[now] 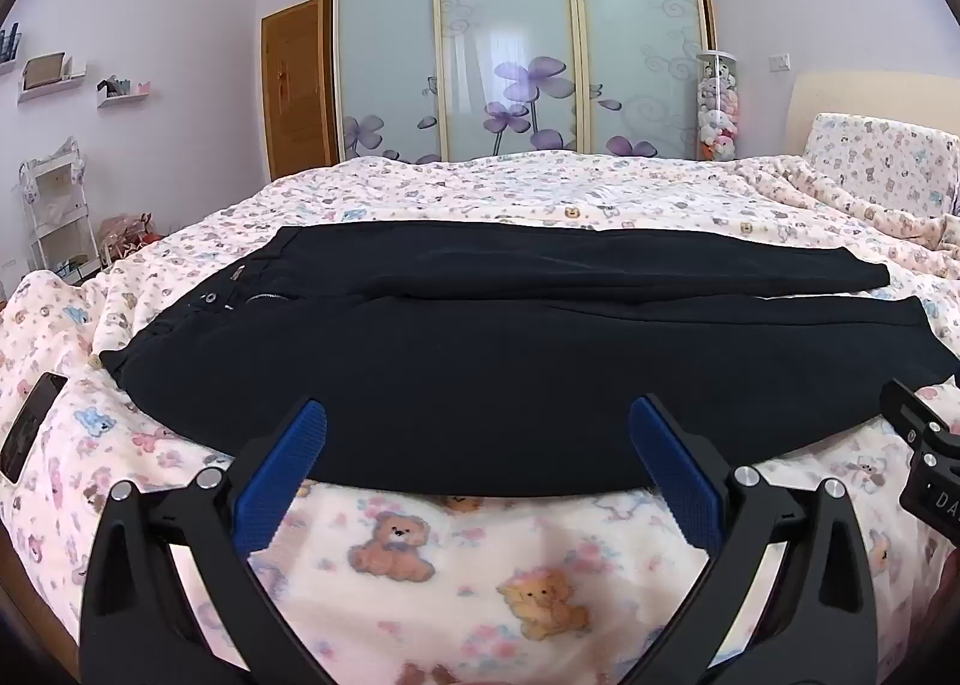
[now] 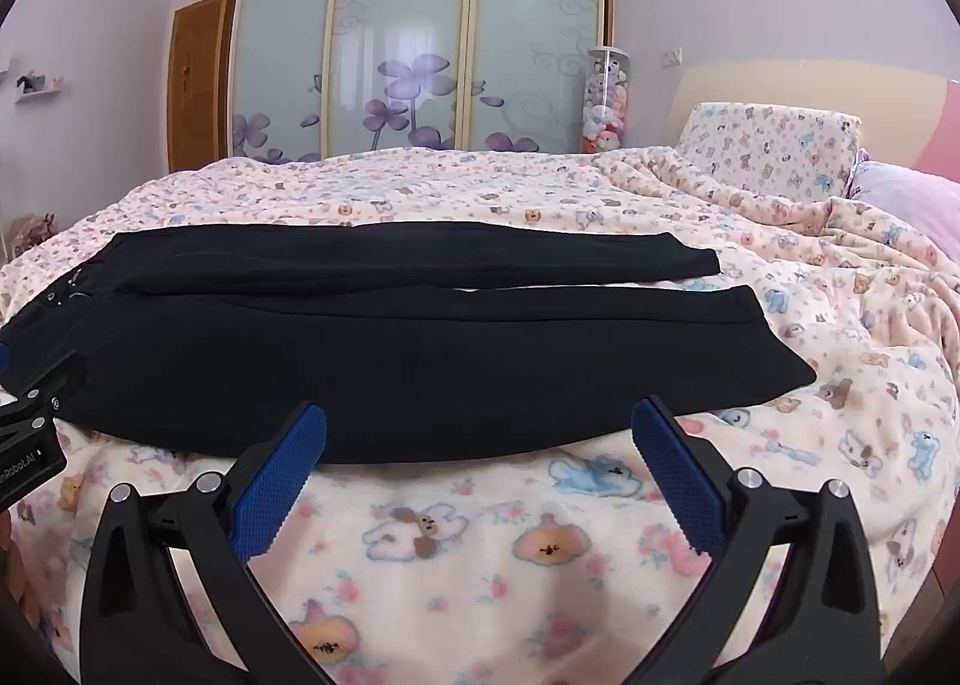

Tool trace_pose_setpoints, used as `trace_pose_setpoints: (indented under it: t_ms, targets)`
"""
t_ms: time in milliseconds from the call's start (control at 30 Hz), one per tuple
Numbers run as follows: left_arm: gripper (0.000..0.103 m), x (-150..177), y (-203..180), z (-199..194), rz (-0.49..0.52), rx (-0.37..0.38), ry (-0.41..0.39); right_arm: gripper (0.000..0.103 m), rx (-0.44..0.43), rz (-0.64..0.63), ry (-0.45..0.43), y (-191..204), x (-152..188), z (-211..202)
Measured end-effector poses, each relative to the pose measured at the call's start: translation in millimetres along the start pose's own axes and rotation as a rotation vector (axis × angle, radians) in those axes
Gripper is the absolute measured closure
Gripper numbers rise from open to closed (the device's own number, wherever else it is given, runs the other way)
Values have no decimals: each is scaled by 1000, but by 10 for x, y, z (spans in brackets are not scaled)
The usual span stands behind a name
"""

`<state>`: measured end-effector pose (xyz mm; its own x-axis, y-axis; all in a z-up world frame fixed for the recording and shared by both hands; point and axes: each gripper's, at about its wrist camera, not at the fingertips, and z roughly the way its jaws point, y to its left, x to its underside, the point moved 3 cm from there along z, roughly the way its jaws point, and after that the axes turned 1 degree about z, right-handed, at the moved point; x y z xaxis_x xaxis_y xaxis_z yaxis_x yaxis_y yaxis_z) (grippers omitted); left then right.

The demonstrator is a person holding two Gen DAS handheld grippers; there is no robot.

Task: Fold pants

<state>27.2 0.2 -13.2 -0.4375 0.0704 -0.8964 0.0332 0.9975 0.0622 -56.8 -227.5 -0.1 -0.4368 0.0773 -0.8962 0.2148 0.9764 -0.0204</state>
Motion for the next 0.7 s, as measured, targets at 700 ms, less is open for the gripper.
trace_pose_setpoints:
  t_ms: [700]
  targets:
    - [2, 1, 3, 1, -8, 7, 4, 1, 0, 0, 8, 12, 10, 14]
